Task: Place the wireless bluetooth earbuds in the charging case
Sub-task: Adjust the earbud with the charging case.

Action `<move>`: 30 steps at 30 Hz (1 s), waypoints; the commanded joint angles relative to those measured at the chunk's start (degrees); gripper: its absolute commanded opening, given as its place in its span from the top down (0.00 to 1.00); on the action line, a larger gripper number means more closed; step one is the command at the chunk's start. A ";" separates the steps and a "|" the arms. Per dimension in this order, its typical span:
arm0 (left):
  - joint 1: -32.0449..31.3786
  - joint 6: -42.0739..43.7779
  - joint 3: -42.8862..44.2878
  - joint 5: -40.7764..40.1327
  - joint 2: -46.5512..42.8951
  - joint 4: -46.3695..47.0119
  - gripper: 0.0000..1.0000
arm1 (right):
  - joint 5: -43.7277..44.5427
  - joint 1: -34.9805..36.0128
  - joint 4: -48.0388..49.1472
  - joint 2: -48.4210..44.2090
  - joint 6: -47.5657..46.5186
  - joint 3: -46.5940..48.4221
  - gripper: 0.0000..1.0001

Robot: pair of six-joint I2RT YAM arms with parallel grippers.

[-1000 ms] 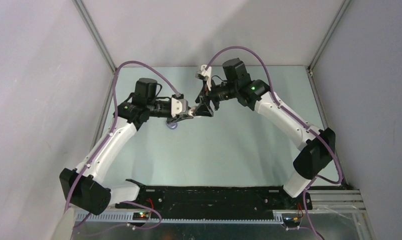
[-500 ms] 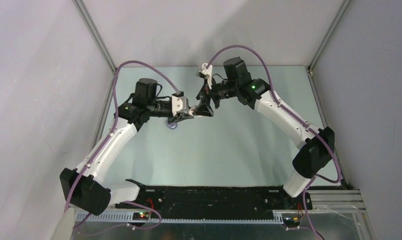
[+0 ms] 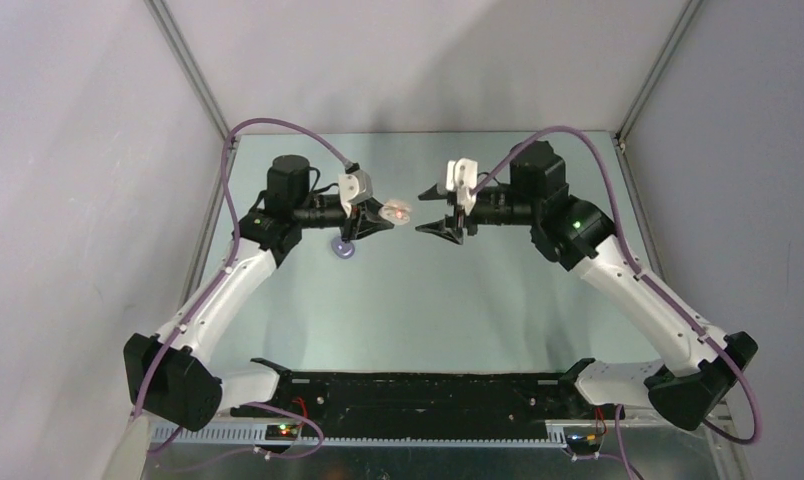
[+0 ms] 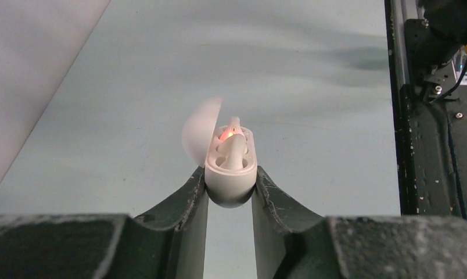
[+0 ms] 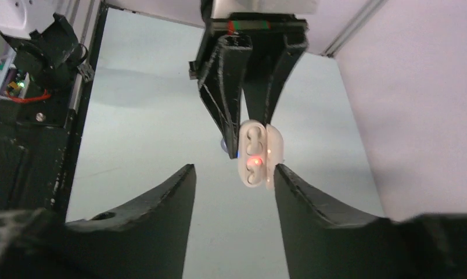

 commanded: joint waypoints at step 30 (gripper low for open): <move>-0.03 2.30 0.92 4.03 -1.76 3.59 1.00 | 11.19 5.88 11.20 7.56 -3.53 -1.55 0.84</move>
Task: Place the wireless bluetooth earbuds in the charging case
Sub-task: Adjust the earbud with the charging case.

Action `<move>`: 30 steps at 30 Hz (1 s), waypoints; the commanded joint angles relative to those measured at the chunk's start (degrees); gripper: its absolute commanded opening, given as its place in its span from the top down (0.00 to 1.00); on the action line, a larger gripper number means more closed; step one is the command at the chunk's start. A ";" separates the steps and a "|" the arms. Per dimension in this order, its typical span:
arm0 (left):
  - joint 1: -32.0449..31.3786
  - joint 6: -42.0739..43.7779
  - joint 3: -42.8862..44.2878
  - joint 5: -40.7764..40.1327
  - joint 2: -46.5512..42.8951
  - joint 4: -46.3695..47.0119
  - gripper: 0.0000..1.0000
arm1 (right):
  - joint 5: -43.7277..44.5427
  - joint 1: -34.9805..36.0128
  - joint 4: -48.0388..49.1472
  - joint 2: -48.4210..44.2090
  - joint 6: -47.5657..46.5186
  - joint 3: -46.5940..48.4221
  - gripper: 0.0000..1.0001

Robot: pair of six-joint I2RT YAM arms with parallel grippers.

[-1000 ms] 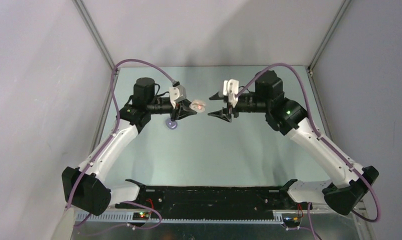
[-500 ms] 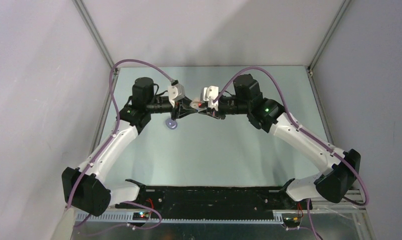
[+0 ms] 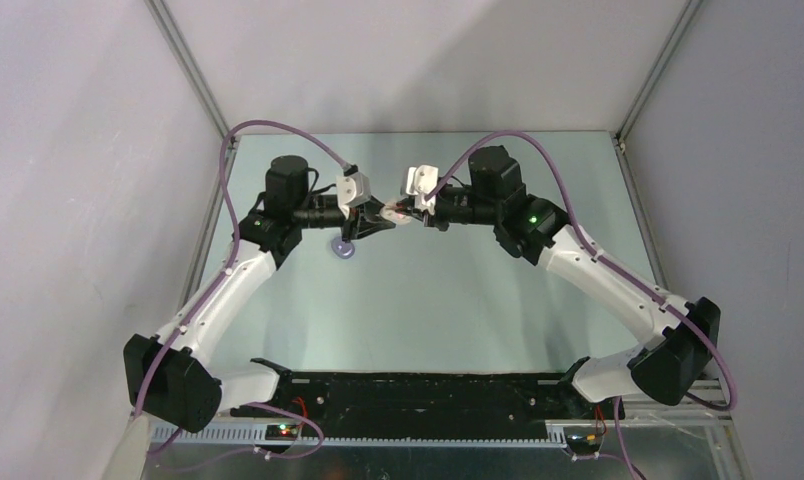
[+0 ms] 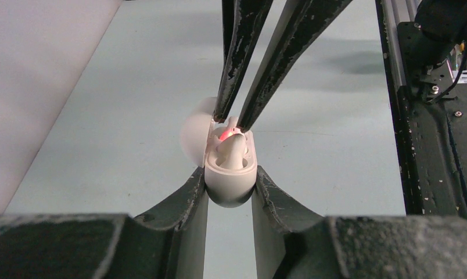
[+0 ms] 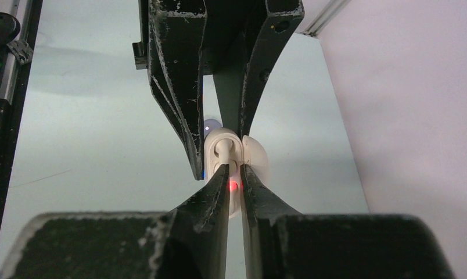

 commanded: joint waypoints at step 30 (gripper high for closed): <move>-0.84 5.62 2.31 0.94 -2.11 -2.63 1.00 | 5.83 1.79 4.09 2.46 0.10 0.82 0.84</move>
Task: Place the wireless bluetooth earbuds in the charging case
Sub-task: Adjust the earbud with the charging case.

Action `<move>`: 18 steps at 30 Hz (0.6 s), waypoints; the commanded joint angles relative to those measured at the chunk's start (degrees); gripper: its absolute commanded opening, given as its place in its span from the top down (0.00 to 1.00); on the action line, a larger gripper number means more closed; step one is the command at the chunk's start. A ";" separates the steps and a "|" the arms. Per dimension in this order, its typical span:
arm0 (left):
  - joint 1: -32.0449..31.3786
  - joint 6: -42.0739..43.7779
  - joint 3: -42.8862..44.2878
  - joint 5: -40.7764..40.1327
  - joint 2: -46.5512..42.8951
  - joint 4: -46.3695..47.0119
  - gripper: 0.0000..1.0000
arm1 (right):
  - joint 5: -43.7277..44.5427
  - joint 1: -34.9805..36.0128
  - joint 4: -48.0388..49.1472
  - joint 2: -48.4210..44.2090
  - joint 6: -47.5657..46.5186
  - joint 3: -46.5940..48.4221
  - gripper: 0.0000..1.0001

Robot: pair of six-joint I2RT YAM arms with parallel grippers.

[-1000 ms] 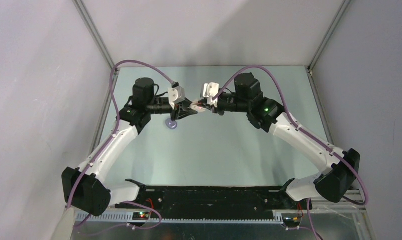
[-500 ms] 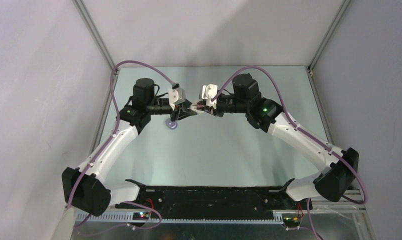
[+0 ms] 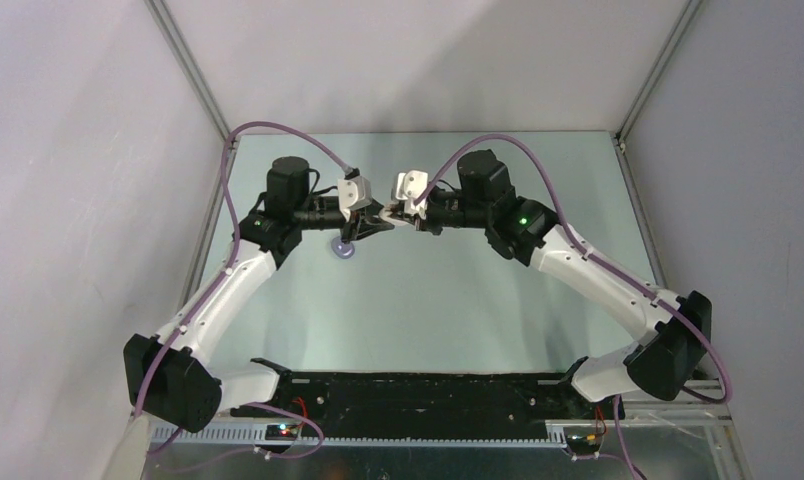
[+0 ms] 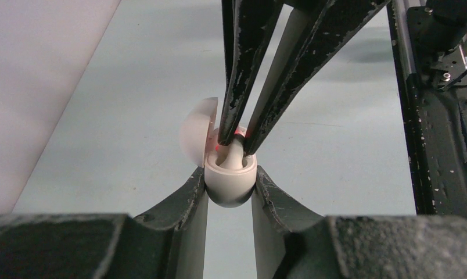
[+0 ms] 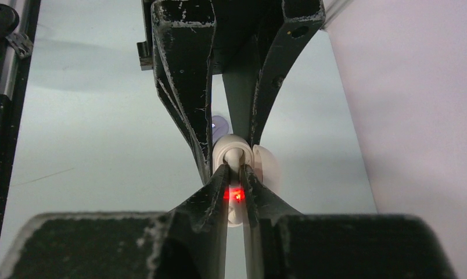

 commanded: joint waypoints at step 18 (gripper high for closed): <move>-0.44 0.16 2.08 -0.43 -1.99 0.33 1.00 | -1.21 0.44 0.63 -0.47 -0.17 0.79 0.58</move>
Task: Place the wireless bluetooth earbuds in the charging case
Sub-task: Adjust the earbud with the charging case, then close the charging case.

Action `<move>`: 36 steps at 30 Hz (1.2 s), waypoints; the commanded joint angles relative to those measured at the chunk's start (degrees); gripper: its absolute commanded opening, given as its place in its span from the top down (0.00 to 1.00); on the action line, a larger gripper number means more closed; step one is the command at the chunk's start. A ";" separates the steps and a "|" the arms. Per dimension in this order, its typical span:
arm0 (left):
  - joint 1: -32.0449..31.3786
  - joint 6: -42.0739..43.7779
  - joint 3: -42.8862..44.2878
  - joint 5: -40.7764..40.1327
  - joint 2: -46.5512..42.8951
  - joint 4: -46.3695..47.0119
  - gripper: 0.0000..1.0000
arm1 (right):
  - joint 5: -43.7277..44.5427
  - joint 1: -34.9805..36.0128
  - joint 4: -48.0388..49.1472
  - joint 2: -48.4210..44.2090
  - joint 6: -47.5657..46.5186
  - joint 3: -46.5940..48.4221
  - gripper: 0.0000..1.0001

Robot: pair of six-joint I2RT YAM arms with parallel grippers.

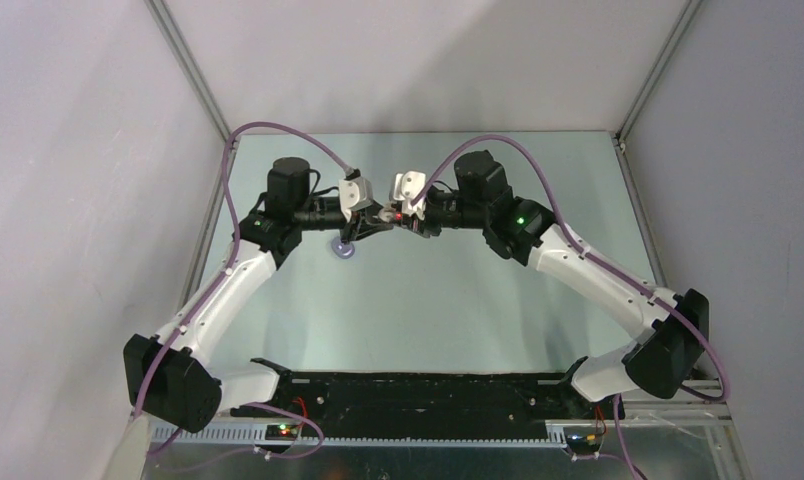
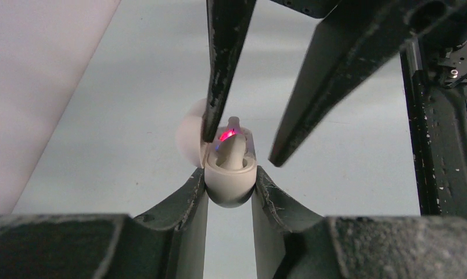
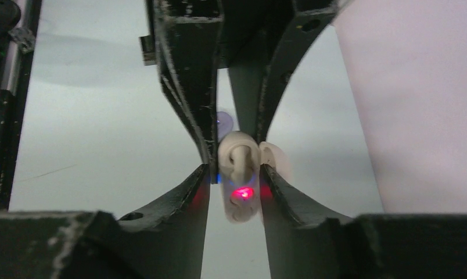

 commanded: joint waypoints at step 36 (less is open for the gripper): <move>0.20 -33.01 1.78 -11.51 3.62 16.63 1.00 | 7.52 0.04 -7.41 0.11 -0.72 2.51 0.01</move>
